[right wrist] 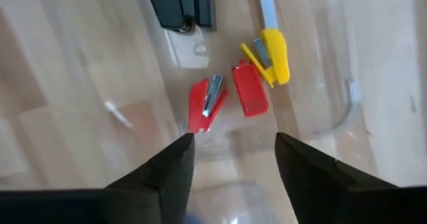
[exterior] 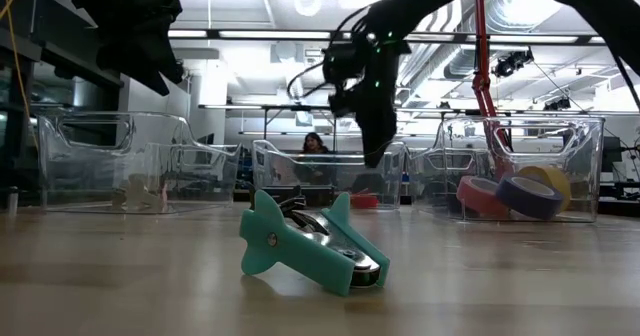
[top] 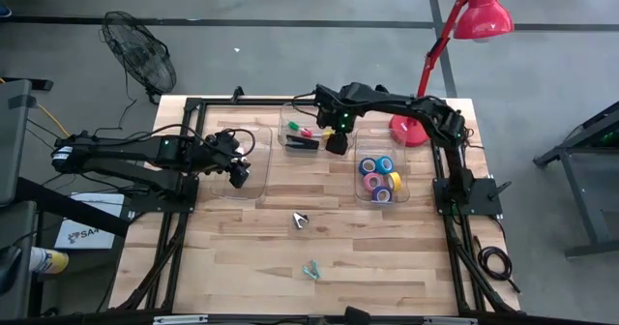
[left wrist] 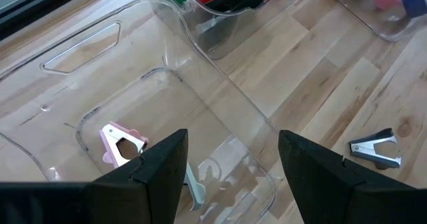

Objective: Pick and place Stapler, Stapler remover, tape
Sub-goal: Put the black staple remover into the bottom left transparent bin

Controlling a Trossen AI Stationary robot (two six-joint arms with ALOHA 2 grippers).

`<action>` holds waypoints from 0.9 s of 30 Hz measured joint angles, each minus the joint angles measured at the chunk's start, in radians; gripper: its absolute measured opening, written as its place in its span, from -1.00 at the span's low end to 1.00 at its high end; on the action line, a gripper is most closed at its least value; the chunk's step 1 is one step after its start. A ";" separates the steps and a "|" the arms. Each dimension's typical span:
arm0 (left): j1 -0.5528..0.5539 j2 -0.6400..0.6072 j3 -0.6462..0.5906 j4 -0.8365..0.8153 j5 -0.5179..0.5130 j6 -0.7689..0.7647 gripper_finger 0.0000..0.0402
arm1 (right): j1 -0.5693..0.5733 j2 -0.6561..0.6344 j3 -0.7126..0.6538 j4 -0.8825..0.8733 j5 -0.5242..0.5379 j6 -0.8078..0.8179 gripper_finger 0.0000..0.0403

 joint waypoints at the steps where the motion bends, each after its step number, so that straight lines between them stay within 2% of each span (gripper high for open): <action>1: 0.000 0.000 0.000 0.000 0.000 0.000 0.14 | 0.000 -0.015 0.000 -0.009 -0.002 0.012 0.01; 6: 0.000 0.000 0.000 0.000 0.000 0.005 0.14 | 0.006 -0.107 0.000 -0.006 -0.036 0.022 0.03; 12: 0.000 0.000 -0.001 0.000 0.003 0.008 0.14 | 0.031 -0.229 0.000 0.007 -0.037 0.106 0.02; 20: 0.000 0.000 -0.001 0.000 0.012 0.008 0.14 | 0.142 -0.382 0.000 0.023 -0.011 0.071 0.03; 27: 0.000 0.000 -0.001 0.000 0.028 0.008 0.14 | 0.230 -0.417 0.000 0.030 -0.005 0.167 0.02</action>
